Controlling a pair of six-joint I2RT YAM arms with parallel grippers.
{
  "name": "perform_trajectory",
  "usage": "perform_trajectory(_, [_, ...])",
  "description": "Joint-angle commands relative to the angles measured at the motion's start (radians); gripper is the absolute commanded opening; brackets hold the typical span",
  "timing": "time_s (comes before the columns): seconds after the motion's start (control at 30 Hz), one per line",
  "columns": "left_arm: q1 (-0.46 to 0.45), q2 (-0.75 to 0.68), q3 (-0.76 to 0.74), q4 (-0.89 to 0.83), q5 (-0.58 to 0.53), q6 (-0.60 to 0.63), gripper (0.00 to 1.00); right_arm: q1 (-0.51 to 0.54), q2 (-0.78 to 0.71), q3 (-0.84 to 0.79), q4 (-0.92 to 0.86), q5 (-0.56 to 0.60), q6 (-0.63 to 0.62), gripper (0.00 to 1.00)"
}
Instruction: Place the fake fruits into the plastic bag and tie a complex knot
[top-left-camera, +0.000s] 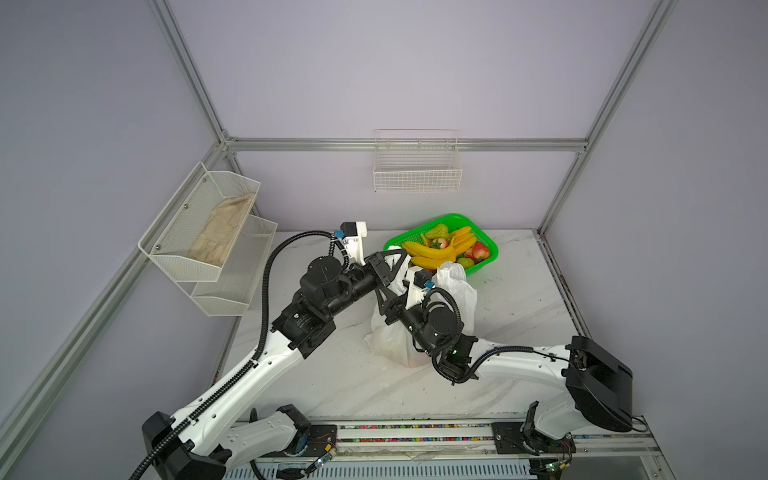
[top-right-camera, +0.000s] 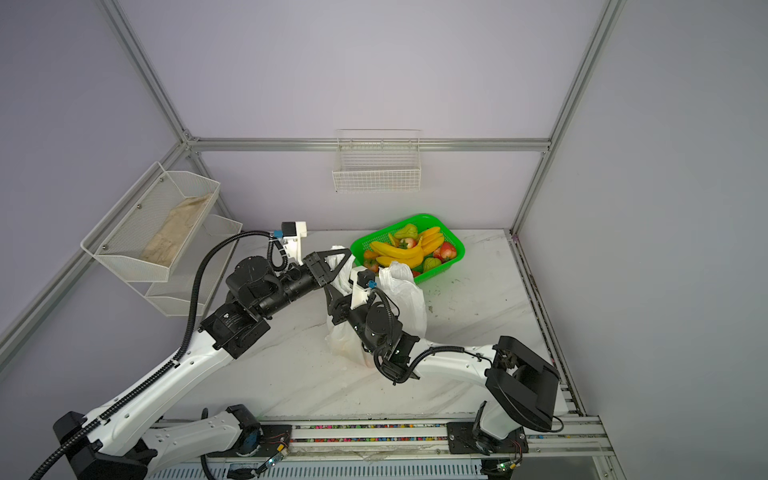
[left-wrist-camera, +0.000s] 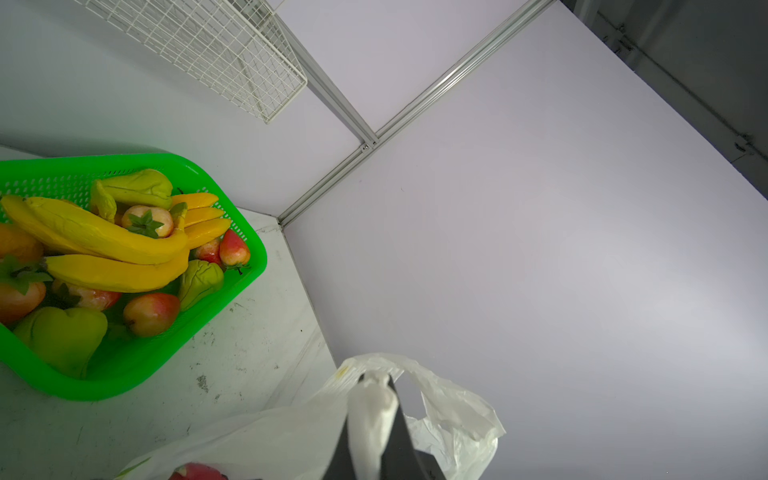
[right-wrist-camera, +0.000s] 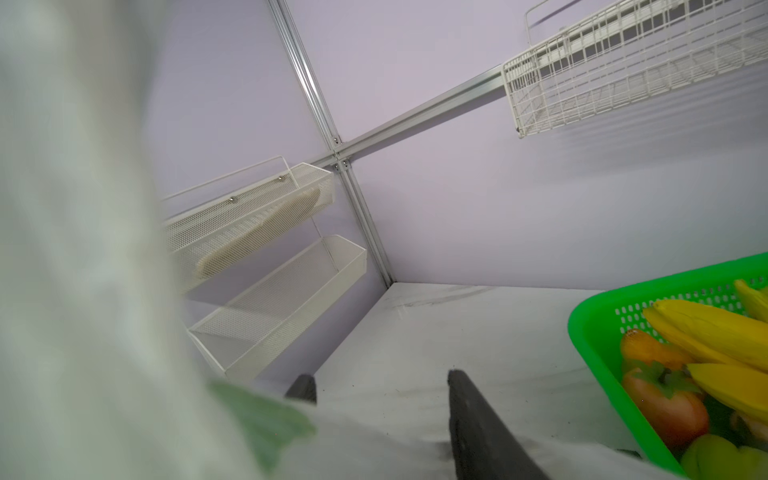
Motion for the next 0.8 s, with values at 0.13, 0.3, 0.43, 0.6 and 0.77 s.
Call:
perform_trajectory(0.13, [0.045, -0.024, -0.03, 0.085, 0.004, -0.021, 0.0, -0.002, -0.05, -0.109, 0.074, 0.007, -0.148, 0.33])
perform_trajectory(0.3, [0.084, -0.006, -0.013, 0.079, 0.039, 0.012, 0.0, -0.056, -0.102, -0.143, 0.015, -0.165, -0.212, 0.26])
perform_trajectory(0.43, [0.098, -0.002, 0.023, 0.028, 0.042, 0.133, 0.0, -0.153, -0.151, -0.149, -0.056, -0.391, -0.249, 0.14])
perform_trajectory(0.6, [0.11, 0.026, 0.053, 0.025, 0.13, 0.271, 0.02, -0.263, -0.209, -0.091, -0.253, -0.68, -0.333, 0.08])
perform_trajectory(0.77, [0.113, 0.057, 0.065, 0.038, 0.239, 0.351, 0.12, -0.314, -0.232, -0.055, -0.381, -0.824, -0.383, 0.06])
